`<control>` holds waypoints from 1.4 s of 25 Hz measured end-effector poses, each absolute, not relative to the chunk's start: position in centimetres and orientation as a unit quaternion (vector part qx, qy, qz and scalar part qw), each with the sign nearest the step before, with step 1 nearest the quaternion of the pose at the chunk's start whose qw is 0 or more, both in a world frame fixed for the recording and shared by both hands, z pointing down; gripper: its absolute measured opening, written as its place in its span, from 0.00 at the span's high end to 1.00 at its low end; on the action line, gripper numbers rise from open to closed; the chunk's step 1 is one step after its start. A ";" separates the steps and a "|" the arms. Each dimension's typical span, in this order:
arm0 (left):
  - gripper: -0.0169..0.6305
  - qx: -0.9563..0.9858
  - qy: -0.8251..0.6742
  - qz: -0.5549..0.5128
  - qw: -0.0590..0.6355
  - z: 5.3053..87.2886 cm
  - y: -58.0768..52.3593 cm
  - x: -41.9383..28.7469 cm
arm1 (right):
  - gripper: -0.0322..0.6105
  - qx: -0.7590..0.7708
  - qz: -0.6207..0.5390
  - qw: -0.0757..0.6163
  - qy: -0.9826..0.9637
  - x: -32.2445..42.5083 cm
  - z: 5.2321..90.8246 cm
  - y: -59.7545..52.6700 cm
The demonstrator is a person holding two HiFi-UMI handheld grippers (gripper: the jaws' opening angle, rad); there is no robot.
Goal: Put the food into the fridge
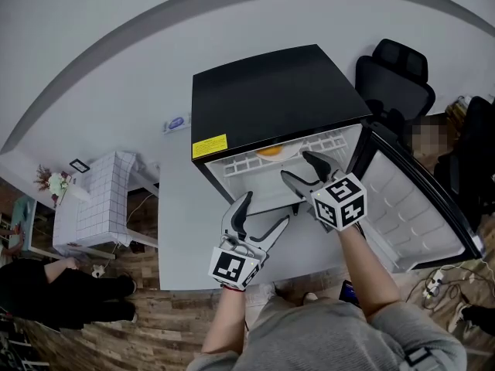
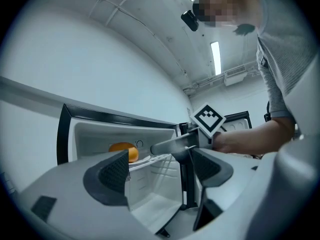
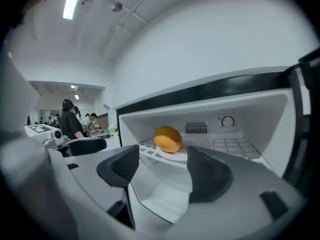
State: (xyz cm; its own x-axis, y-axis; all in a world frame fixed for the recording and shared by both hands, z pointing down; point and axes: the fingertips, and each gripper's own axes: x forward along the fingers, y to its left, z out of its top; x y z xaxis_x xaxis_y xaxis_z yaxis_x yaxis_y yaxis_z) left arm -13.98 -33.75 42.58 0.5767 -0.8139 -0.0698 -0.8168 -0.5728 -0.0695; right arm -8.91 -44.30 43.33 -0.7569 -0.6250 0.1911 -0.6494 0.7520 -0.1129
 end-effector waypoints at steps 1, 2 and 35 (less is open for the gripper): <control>0.34 -0.887 0.459 0.016 0.046 42.6 -33.6 -13.8 | 0.48 0.331 0.078 0.066 -0.938 -8.9 43.3 -43.3; 0.36 -0.888 0.457 0.016 0.044 42.6 -33.5 -13.6 | 0.48 0.322 0.070 0.061 -0.942 -8.8 43.3 -42.4; 0.96 -0.900 0.435 0.026 -0.006 44.6 -21.6 -8.1 | 0.93 0.256 -0.017 0.008 -0.967 0.3 44.6 -24.0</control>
